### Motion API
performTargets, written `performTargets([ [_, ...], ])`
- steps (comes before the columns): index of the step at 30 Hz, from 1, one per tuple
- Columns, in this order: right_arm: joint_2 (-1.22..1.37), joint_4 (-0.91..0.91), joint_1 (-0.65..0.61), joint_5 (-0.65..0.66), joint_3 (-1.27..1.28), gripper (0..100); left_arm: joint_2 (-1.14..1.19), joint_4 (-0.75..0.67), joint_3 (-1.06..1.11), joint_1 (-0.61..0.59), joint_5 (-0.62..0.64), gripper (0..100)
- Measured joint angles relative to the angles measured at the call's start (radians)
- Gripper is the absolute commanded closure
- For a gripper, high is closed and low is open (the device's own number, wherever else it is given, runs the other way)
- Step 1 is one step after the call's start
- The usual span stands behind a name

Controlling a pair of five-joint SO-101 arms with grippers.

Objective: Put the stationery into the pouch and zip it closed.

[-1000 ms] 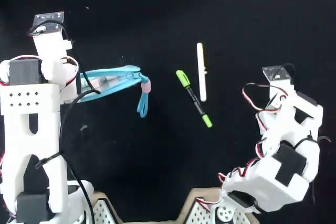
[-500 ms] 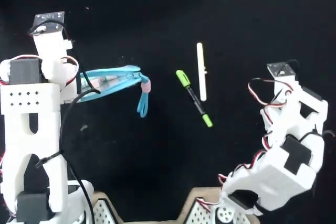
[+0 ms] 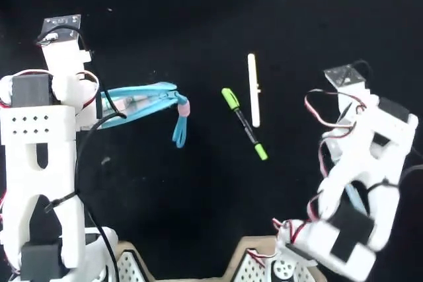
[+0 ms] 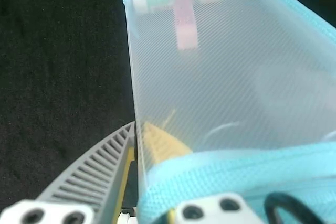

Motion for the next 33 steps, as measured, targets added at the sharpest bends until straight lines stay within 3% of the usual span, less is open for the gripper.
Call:
performTargets([
  [11,-0.595,0.009,-0.137,-0.052,0.279,98.8,0.000,0.000,0.000,0.000,0.000,97],
  [18,-0.876,0.009,-0.368,-0.365,0.281,98.7,0.000,0.000,0.000,0.000,0.000,97],
  [24,-0.947,0.009,-0.609,-0.704,0.161,98.7,0.000,0.000,0.000,0.000,0.000,97],
  [30,-0.947,0.006,-0.928,-0.873,0.023,98.7,0.000,0.000,0.000,0.000,0.000,97],
  [33,-0.956,-0.055,-1.030,-0.911,-0.017,98.7,0.000,0.000,0.000,0.000,0.000,97],
])
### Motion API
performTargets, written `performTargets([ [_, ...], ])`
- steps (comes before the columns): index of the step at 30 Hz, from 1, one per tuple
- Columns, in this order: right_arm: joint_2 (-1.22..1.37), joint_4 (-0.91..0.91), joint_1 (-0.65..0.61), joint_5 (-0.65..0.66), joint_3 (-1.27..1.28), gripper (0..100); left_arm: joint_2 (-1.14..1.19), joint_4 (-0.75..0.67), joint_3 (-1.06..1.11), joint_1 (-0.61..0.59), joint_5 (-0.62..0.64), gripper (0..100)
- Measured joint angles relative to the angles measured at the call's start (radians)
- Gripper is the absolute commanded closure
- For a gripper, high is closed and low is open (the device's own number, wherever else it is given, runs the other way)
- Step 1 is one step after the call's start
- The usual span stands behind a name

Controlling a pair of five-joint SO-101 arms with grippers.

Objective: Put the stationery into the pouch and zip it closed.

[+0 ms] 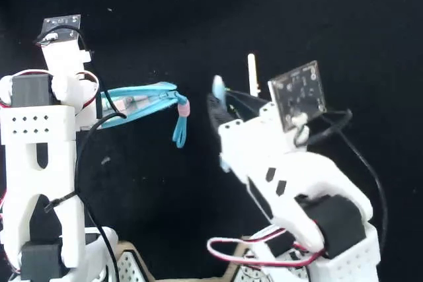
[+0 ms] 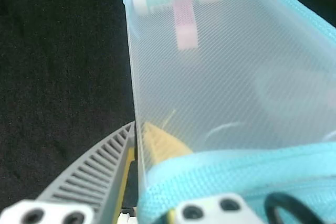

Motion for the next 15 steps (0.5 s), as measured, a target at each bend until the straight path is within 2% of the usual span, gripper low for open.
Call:
performTargets([
  [4,0.000,-0.164,-0.094,-0.003,0.003,98.7,0.000,0.000,0.000,0.000,0.000,97],
  [11,-0.035,-0.486,-0.164,0.000,0.114,98.7,0.000,0.000,0.000,0.000,0.000,97],
  [15,-0.080,-0.600,-0.213,0.000,0.178,98.7,0.000,0.000,0.000,0.000,0.000,97],
])
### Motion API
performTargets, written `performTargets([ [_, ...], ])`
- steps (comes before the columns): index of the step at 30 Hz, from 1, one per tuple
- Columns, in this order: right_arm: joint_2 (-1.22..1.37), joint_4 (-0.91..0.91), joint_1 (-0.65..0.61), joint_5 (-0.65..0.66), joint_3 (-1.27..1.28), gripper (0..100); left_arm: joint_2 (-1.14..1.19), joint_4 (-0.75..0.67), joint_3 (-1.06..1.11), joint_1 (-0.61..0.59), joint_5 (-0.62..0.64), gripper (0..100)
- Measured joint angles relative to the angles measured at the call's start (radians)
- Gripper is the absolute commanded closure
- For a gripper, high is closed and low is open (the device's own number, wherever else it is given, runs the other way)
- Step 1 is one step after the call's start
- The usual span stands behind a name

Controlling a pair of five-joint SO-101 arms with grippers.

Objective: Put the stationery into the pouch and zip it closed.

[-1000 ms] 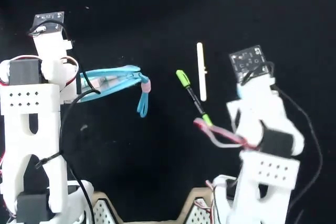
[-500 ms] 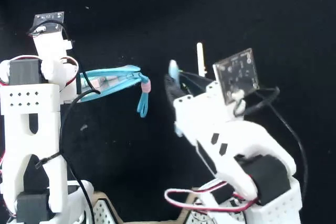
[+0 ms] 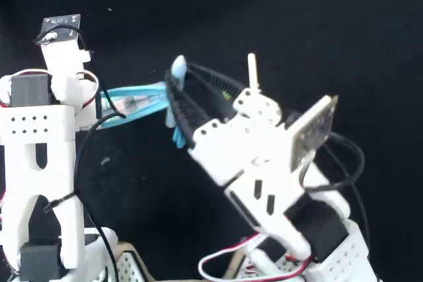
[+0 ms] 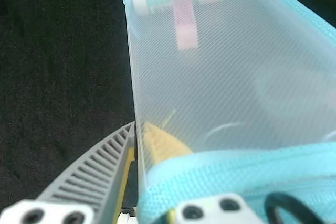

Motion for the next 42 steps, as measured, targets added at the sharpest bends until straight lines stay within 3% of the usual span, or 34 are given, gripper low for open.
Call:
performTargets([
  [5,-0.035,-0.160,-0.061,0.000,0.124,98.7,0.000,0.000,0.000,0.000,0.000,97],
  [16,-0.035,-0.746,-0.066,0.000,0.453,98.7,0.000,0.000,0.000,0.000,0.000,97],
  [35,-0.080,-0.781,-0.072,0.000,0.468,98.7,0.000,0.000,0.000,0.000,0.000,97],
  [42,0.061,-0.802,-0.072,0.000,0.483,98.7,0.000,0.000,0.003,0.002,0.000,97],
])
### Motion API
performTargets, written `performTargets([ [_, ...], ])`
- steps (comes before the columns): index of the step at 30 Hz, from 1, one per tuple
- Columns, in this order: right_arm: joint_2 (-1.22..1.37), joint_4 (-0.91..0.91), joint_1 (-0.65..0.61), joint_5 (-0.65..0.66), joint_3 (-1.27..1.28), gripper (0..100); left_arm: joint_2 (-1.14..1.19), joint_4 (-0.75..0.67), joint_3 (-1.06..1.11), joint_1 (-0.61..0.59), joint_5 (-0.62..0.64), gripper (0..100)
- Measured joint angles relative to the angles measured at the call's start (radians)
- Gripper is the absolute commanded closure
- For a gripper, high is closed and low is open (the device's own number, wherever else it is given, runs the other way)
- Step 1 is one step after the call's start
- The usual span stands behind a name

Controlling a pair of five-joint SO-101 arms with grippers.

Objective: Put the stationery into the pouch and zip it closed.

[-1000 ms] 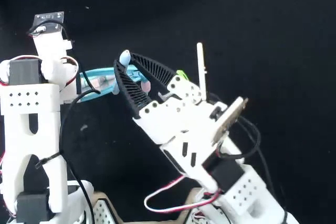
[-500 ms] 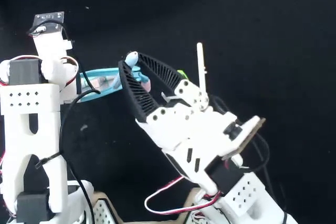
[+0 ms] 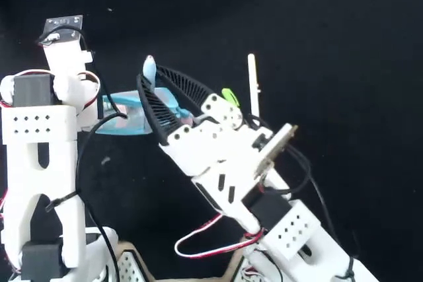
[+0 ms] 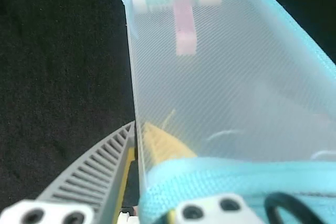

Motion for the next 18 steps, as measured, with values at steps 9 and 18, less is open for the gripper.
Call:
performTargets([
  [9,0.020,0.000,0.002,0.000,-0.009,98.7,0.000,0.000,0.002,0.000,0.000,97],
  [18,-0.008,0.011,-0.002,0.000,-0.064,98.7,0.000,0.000,0.005,0.000,0.000,97],
])
